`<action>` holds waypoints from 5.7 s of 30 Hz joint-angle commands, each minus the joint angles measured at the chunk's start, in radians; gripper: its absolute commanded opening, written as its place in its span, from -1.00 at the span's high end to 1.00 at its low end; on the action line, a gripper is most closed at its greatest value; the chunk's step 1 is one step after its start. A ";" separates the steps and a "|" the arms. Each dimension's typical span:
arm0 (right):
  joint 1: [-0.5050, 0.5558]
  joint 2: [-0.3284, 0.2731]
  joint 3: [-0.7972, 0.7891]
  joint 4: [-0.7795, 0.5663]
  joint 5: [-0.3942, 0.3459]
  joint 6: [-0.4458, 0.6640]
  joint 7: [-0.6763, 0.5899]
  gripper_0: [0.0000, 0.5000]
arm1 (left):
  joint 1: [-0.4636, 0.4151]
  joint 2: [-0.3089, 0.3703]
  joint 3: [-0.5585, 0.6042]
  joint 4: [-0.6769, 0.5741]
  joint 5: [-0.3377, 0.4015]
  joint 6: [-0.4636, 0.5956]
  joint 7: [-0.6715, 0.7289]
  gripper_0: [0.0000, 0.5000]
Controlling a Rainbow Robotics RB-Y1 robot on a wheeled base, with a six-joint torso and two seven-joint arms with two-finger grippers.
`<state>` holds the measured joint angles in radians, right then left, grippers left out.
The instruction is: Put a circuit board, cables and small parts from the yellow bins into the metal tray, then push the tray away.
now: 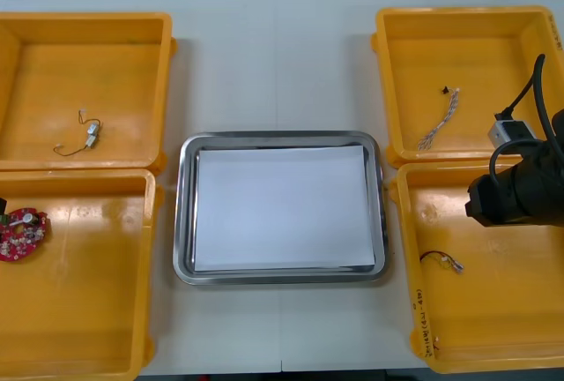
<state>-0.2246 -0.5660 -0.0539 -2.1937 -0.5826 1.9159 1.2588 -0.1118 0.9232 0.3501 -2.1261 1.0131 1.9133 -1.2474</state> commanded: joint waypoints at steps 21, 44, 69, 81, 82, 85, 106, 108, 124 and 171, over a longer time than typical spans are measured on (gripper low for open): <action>0.011 0.008 -0.029 -0.009 0.003 0.004 -0.010 -1.00 | 0.018 -0.010 0.030 -0.023 -0.008 0.007 -0.020 -1.00; 0.011 0.008 -0.029 -0.009 0.003 0.004 -0.010 -1.00 | 0.018 -0.010 0.030 -0.023 -0.008 0.007 -0.020 -1.00; 0.011 0.008 -0.029 -0.009 0.003 0.004 -0.010 -1.00 | 0.018 -0.010 0.030 -0.023 -0.008 0.007 -0.020 -1.00; 0.011 0.008 -0.029 -0.009 0.003 0.004 -0.010 -1.00 | 0.018 -0.010 0.030 -0.023 -0.008 0.007 -0.020 -1.00; 0.011 0.008 -0.029 -0.009 0.003 0.004 -0.010 -1.00 | 0.018 -0.010 0.030 -0.023 -0.008 0.007 -0.020 -1.00; 0.011 0.008 -0.029 -0.009 0.003 0.004 -0.010 -1.00 | 0.018 -0.010 0.030 -0.023 -0.008 0.007 -0.020 -1.00; 0.011 0.008 -0.029 -0.009 0.003 0.004 -0.010 -1.00 | 0.018 -0.010 0.030 -0.023 -0.008 0.007 -0.020 -1.00; 0.011 0.008 -0.029 -0.009 0.003 0.004 -0.010 -1.00 | 0.018 -0.010 0.030 -0.023 -0.008 0.007 -0.020 -1.00; 0.011 0.008 -0.029 -0.009 0.003 0.004 -0.010 -1.00 | 0.018 -0.010 0.030 -0.023 -0.008 0.007 -0.020 -1.00; 0.140 -0.132 0.069 -0.017 -0.059 -0.206 0.577 -1.00 | 0.044 -0.015 0.049 0.290 -0.050 -0.171 -0.448 -1.00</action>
<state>-0.1277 -0.6472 -0.0065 -2.1788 -0.6246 1.7403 1.8374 -0.0863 0.9044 0.3689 -1.8522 0.9804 1.7732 -1.7204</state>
